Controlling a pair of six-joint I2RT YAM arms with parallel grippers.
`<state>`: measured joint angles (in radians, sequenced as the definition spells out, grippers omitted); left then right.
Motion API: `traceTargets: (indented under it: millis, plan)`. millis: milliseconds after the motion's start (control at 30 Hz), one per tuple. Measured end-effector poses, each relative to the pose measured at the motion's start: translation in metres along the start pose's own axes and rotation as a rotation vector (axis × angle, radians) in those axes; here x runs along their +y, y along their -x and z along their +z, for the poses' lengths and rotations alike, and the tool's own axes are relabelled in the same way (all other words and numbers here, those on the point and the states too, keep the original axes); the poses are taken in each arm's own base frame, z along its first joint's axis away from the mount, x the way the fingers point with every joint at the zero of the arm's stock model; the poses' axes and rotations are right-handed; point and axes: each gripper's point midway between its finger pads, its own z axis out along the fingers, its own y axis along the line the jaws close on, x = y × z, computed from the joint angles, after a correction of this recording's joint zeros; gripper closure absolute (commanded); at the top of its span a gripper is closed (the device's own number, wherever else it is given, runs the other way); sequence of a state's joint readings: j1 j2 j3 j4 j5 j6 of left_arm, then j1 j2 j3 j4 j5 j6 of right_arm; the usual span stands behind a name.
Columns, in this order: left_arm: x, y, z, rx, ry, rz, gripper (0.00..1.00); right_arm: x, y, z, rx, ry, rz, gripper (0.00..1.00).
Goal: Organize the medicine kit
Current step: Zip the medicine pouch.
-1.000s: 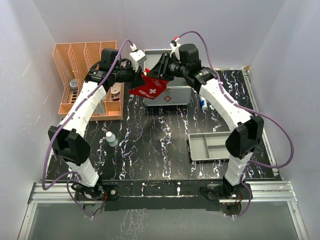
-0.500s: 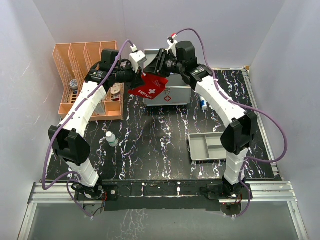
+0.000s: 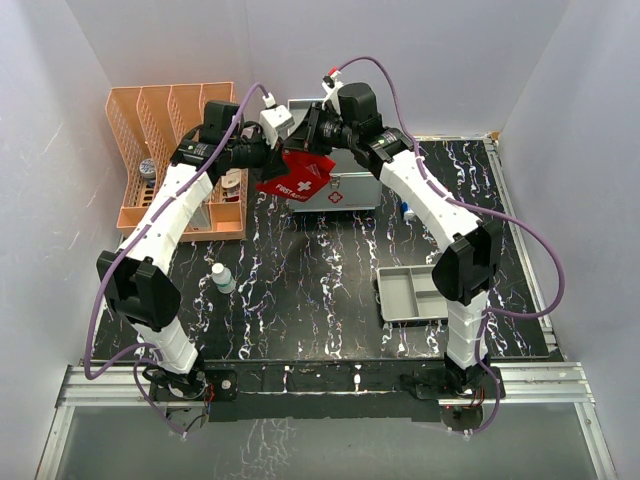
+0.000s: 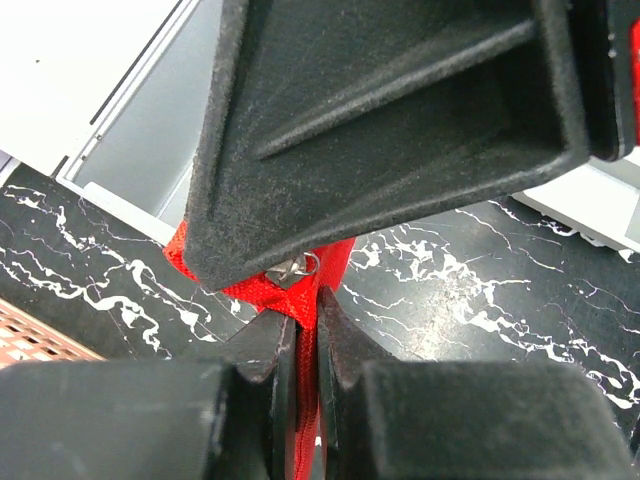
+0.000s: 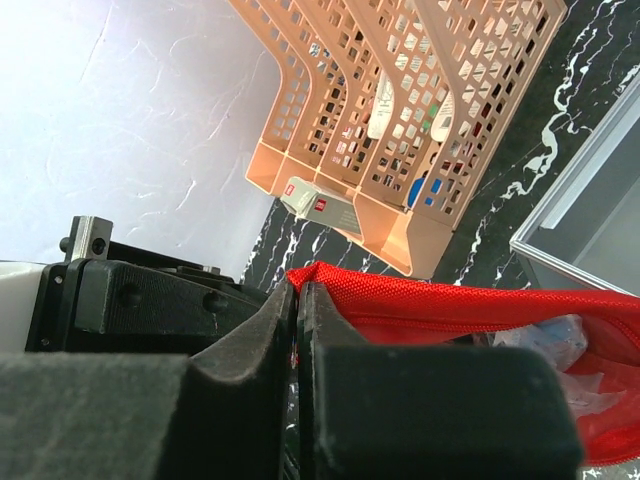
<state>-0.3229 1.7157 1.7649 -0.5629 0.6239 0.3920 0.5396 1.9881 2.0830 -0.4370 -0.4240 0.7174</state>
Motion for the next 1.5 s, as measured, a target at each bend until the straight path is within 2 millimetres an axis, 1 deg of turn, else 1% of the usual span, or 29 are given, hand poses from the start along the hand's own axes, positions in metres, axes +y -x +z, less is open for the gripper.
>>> traceTargets:
  millis: [233, 400, 600, 900, 1000, 1100, 1233, 1333, 1433, 1500]
  plan:
    - [-0.002, -0.005, 0.001, 0.012, -0.005, -0.013, 1.00, -0.005, -0.005, -0.004, 0.006, -0.024, -0.023, 1.00]
    - [-0.004, -0.007, 0.003, 0.026, -0.003, -0.015, 1.00, -0.007, -0.009, -0.016, 0.007, -0.049, -0.038, 1.00]
    - [0.000, -0.009, 0.003, 0.041, 0.030, -0.006, 1.00, -0.010, -0.013, -0.030, 0.021, -0.079, -0.063, 1.00]
    - [0.004, -0.013, 0.003, 0.059, 0.057, -0.019, 1.00, -0.018, -0.028, -0.051, 0.040, -0.120, -0.078, 1.00]
    - [0.010, -0.015, 0.002, 0.069, 0.081, -0.023, 1.00, -0.020, -0.033, -0.059, 0.050, -0.139, -0.080, 1.00]
    - [0.014, -0.017, 0.003, 0.075, 0.091, -0.030, 1.00, -0.021, -0.035, -0.063, 0.049, -0.145, -0.079, 1.00]
    - [0.015, -0.018, 0.002, 0.076, 0.097, -0.037, 1.00, -0.025, -0.039, -0.063, 0.058, -0.153, -0.074, 1.00]
    - [0.015, -0.018, 0.002, 0.076, 0.097, -0.036, 1.00, -0.029, -0.044, -0.062, 0.069, -0.159, -0.065, 0.81]
    - [0.015, -0.018, 0.002, 0.076, 0.095, -0.037, 1.00, -0.027, -0.046, -0.061, 0.078, -0.144, -0.054, 0.73]
    - [0.015, -0.018, 0.002, 0.076, 0.093, -0.036, 1.00, -0.022, -0.046, -0.060, 0.078, -0.120, -0.050, 0.70]
